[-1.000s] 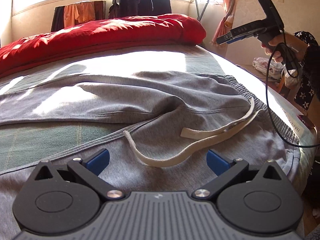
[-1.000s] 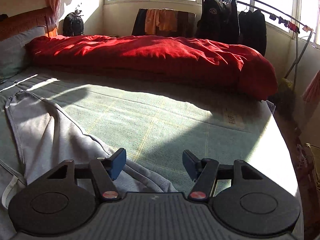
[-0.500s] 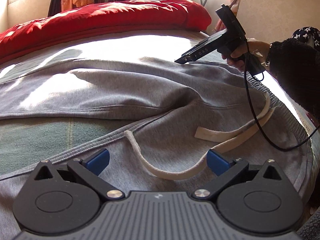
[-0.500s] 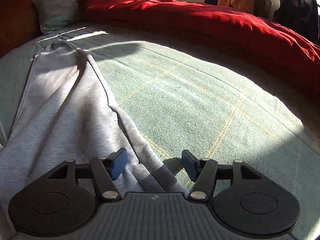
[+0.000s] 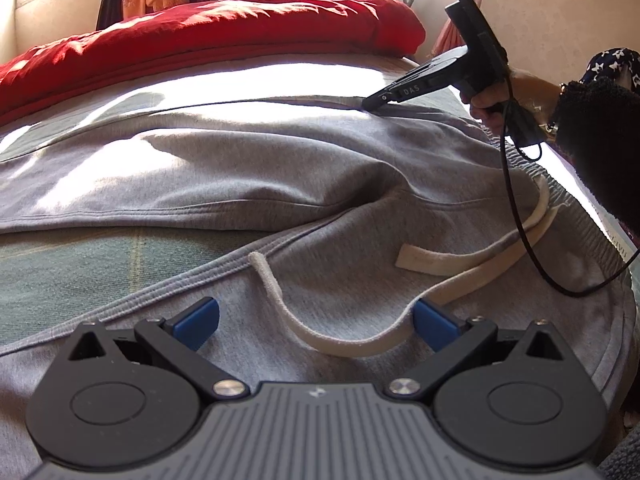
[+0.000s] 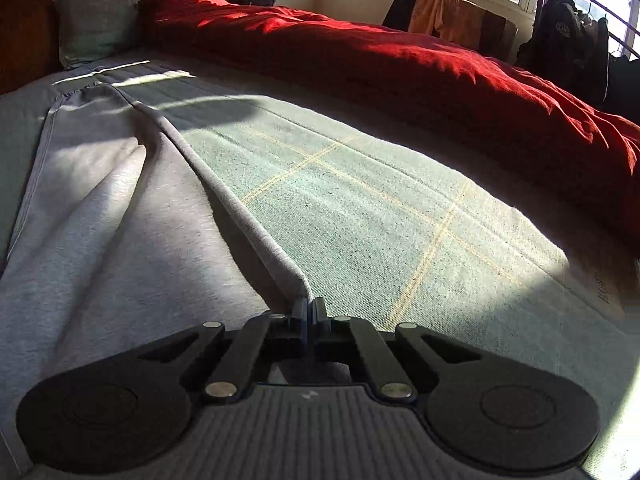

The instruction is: Fold clothes

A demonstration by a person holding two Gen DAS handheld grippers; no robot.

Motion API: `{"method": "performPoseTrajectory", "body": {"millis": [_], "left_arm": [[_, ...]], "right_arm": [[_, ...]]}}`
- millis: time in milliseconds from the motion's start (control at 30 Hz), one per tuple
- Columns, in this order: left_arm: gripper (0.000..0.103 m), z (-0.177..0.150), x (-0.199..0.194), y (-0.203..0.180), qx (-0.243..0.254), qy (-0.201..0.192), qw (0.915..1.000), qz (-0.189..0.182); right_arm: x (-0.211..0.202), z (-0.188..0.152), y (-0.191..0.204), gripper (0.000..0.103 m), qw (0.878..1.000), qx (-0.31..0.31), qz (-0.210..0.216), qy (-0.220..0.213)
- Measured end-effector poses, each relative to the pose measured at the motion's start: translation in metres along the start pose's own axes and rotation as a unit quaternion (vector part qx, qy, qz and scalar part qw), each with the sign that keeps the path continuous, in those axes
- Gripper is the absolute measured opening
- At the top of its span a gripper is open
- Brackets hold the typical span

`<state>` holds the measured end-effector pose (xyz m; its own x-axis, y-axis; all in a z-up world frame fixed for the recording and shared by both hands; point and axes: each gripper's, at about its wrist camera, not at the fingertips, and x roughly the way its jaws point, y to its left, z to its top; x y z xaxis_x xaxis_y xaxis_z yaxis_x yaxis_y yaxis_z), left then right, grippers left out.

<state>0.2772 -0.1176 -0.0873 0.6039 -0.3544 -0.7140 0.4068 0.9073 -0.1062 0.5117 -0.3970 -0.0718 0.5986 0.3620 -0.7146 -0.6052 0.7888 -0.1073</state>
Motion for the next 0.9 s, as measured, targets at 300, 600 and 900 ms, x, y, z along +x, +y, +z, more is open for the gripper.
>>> {"method": "performPoseTrajectory", "body": {"millis": [300,600,900], "left_arm": [[0.102,0.002,0.000,0.003,-0.004,0.000,1.0000,0.002],[0.102,0.015,-0.021,0.043,-0.070,-0.013,0.9974,-0.001],[0.100,0.027,-0.032,0.120,-0.160,-0.013,0.9835,0.084]], "right_arm": [[0.036,0.004,-0.001,0.000,0.996,0.007,-0.082,0.016],[0.002,0.002,-0.016,0.023,0.996,0.070,-0.053,-0.021],[-0.014,-0.002,-0.001,0.032,0.996,0.067,-0.043,-0.030]]}}
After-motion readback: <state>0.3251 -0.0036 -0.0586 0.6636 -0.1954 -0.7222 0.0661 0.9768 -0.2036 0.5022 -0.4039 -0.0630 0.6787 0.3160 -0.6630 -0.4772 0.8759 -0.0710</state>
